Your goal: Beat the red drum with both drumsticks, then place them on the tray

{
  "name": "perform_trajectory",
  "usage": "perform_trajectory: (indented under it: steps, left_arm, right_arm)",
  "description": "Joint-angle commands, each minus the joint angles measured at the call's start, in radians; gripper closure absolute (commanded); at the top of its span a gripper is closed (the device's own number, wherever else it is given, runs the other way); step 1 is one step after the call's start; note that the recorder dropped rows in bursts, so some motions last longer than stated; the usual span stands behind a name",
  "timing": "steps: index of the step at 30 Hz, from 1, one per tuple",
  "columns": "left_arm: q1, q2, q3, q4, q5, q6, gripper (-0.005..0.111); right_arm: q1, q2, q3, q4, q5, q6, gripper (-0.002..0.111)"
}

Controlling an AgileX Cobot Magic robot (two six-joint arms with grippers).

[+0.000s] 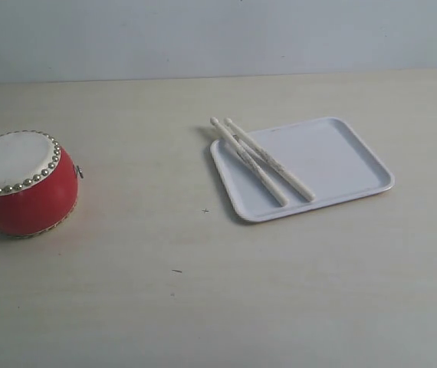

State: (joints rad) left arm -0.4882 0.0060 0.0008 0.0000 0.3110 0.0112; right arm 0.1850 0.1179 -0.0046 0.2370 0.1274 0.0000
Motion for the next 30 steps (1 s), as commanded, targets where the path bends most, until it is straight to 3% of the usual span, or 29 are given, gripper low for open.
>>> perform_trajectory:
  steps: [1,9,16,22,30]
  left_arm:
    - [0.062,-0.006,-0.001,-0.016,0.04,-0.033,0.107]
    - [0.201,-0.006,-0.001,-0.016,0.047,-0.06,0.107]
    - [0.23,-0.006,-0.001,-0.006,0.047,-0.064,0.107]
    - [0.234,-0.006,-0.001,0.0,0.047,-0.064,0.107]
    - [0.299,-0.006,-0.001,0.0,0.047,-0.062,0.107]
  right_arm:
    - [-0.005,-0.003,0.005,-0.002,-0.002,-0.006,0.108]
    - [-0.005,-0.003,0.005,-0.002,-0.002,-0.006,0.108]
    - [-0.005,-0.003,0.005,-0.005,-0.002,-0.006,0.108]
    - [-0.005,-0.003,0.005,-0.244,-0.002,-0.006,0.108]
    - [-0.005,-0.003,0.005,-0.247,-0.002,-0.006,0.108]
